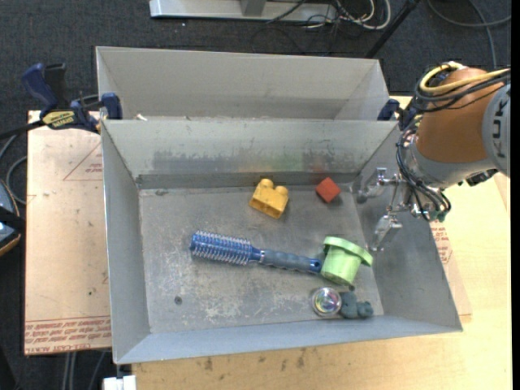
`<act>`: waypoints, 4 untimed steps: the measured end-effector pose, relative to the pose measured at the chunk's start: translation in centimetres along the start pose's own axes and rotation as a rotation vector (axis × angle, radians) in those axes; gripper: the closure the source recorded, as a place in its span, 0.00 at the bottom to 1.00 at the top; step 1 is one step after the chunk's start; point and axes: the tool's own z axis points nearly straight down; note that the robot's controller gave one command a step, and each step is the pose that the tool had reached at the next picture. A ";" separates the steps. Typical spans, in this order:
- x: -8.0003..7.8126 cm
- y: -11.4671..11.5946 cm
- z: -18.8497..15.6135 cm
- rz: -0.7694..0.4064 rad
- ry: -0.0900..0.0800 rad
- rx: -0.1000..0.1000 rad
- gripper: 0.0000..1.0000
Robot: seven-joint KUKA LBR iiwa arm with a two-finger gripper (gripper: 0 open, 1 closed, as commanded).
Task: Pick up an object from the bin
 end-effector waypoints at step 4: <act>6.7 7.1 5.0 -0.319 -0.014 0.007 0.00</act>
Offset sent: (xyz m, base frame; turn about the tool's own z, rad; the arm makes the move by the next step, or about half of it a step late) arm -0.0484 0.0344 -0.0559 -0.2106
